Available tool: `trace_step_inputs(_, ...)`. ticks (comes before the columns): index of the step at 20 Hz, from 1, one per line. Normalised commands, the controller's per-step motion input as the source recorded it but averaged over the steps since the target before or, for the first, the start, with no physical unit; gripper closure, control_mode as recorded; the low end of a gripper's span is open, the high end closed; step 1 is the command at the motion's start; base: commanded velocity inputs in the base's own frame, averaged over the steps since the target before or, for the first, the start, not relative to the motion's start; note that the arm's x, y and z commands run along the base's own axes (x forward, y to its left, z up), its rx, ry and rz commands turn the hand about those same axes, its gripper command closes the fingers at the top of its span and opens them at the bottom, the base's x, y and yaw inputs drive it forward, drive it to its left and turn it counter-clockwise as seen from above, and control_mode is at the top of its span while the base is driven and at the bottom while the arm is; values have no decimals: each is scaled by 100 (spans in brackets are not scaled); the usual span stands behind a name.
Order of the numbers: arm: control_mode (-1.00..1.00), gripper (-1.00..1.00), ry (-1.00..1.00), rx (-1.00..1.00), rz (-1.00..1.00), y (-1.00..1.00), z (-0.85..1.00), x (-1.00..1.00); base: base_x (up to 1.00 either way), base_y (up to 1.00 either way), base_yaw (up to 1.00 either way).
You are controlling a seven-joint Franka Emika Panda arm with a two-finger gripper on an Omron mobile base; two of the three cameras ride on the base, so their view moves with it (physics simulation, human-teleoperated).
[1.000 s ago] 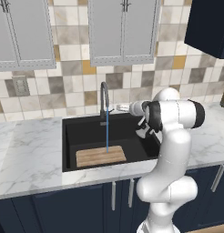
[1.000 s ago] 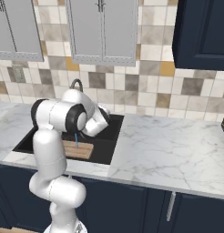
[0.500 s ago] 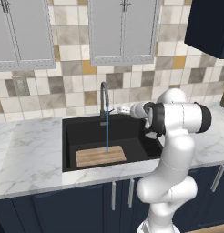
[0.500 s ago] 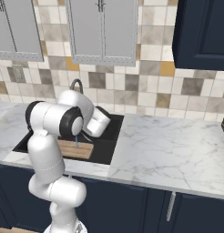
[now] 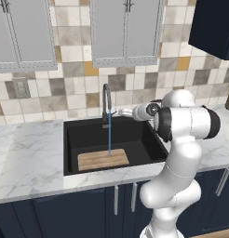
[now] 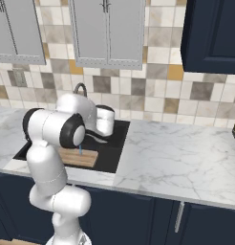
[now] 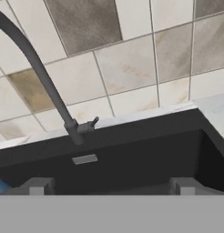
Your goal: Turn on the sink faucet with hot water and rinse the cutting board for ten seconds, then turn off the faucet. Push the cutting board to reach the water if necessary.
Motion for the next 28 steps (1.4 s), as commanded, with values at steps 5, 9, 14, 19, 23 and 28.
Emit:
trace_step_inputs(5,-100,-100,3,0,2,-17,26,22,0,0,0)
trace_step_inputs(9,-100,-100,4,0,0,-21,25,5,0,0,0)
trace_step_inputs(14,-100,-100,5,0,0,-9,12,5,0,0,0)
trace_step_inputs(19,-100,-100,3,0,0,0,1,6,0,0,0)
trace_step_inputs(23,-100,-100,0,0,0,0,0,0,0,0,0)
trace_step_inputs(28,-100,-100,0,0,0,0,0,0,0,0,0)
